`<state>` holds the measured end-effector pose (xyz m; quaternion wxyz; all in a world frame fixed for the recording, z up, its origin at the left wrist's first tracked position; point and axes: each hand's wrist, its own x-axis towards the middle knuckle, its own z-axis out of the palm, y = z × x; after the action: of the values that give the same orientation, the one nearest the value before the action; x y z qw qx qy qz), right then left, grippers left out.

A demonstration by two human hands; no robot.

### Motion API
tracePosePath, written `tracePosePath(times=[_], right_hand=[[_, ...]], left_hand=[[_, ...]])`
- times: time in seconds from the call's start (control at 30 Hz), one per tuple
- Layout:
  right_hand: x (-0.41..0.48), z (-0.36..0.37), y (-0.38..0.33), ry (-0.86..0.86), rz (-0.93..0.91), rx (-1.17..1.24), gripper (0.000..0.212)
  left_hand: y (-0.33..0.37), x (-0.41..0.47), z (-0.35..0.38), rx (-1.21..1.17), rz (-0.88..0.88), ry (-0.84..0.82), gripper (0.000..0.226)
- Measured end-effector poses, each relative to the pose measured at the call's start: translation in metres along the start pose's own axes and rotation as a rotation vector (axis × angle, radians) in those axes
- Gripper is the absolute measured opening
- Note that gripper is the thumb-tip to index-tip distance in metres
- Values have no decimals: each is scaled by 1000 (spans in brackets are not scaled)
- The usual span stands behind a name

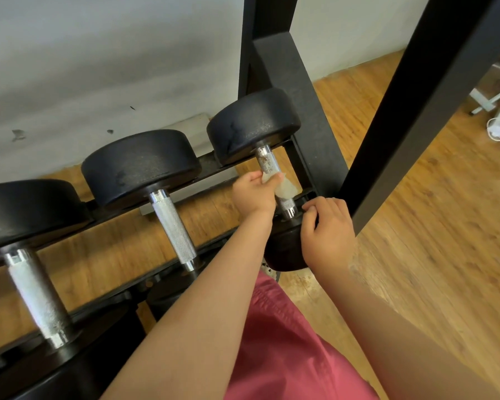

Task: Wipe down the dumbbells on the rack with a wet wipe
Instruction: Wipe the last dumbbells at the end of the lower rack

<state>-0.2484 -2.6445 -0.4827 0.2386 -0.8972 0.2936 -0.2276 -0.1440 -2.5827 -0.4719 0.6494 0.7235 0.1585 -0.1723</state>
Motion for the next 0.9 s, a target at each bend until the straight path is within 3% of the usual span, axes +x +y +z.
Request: tracePosePath(times=[0.23,0.53,0.7,0.83,0.9], right_hand=[[1,-1,-2,-4,-4,-11,37],[1,-1,0,1,-17,-19,36],[1,-1,-1,2,-20,-12,37],[1,-1,0,9,-29,-17,36],[1,-1,0,10,-25,-17,36]], left_hand=[[-11,-1,-4,-46,54,94,20],[-1,3,0,-124,4,-94,50],[-18,2,-10,-131,-25,-204,45],[-21,5,-9,-91,-8,-170,46],[-22,9,-7,-146,-103,-183,38]])
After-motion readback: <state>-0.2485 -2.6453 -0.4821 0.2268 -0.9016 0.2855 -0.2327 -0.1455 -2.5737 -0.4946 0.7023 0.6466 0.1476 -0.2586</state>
